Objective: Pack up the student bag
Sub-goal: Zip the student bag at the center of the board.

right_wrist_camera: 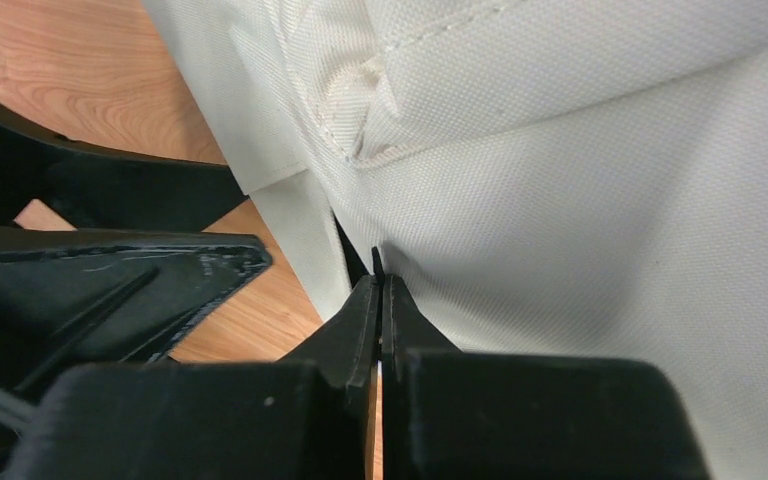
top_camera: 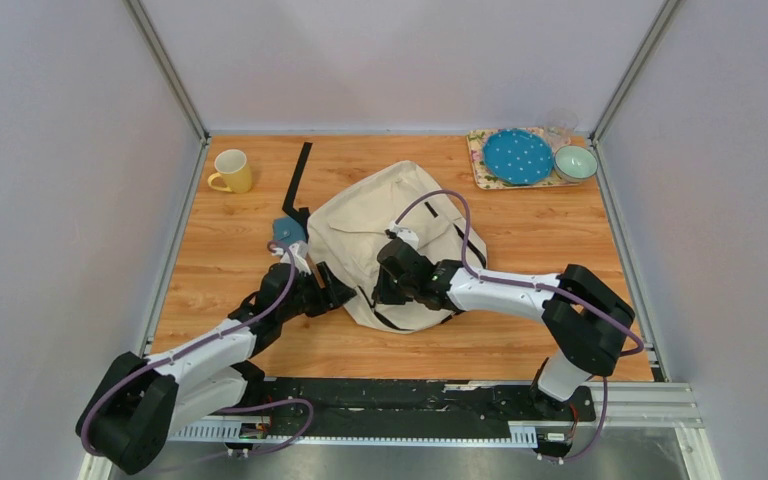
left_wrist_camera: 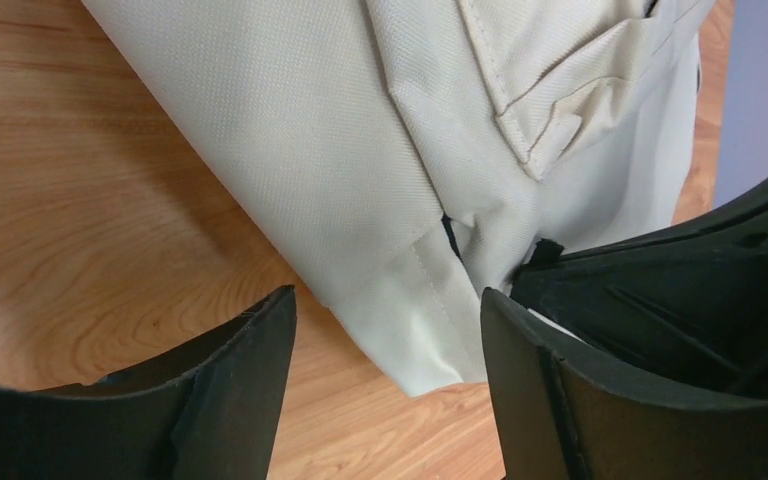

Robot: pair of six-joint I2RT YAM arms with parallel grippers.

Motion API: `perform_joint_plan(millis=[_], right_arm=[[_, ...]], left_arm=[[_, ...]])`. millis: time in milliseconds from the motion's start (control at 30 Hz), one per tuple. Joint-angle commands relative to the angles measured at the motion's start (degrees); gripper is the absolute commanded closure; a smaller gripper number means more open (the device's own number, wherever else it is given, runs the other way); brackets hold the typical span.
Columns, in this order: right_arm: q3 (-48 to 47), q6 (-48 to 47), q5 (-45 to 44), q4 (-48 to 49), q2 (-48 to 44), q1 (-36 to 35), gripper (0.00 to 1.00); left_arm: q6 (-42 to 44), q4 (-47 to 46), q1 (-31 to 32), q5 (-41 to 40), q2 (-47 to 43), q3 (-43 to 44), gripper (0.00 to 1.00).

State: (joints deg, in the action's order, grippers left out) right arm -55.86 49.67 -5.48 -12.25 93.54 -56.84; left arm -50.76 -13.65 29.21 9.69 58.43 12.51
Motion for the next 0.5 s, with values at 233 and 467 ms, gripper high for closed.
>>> perform_joint_plan(millis=[233, 467], right_arm=[[5.4, 1.7, -3.3, 7.5, -5.8, -1.6, 1.00], [8.0, 2.3, -4.5, 9.8, -8.4, -1.8, 1.00]], left_arm=[[-7.5, 2.9, 0.1, 3.0, -3.3, 5.1, 0.22], [-9.5, -1.5, 0.5, 5.8, 4.5, 5.4, 0.21]])
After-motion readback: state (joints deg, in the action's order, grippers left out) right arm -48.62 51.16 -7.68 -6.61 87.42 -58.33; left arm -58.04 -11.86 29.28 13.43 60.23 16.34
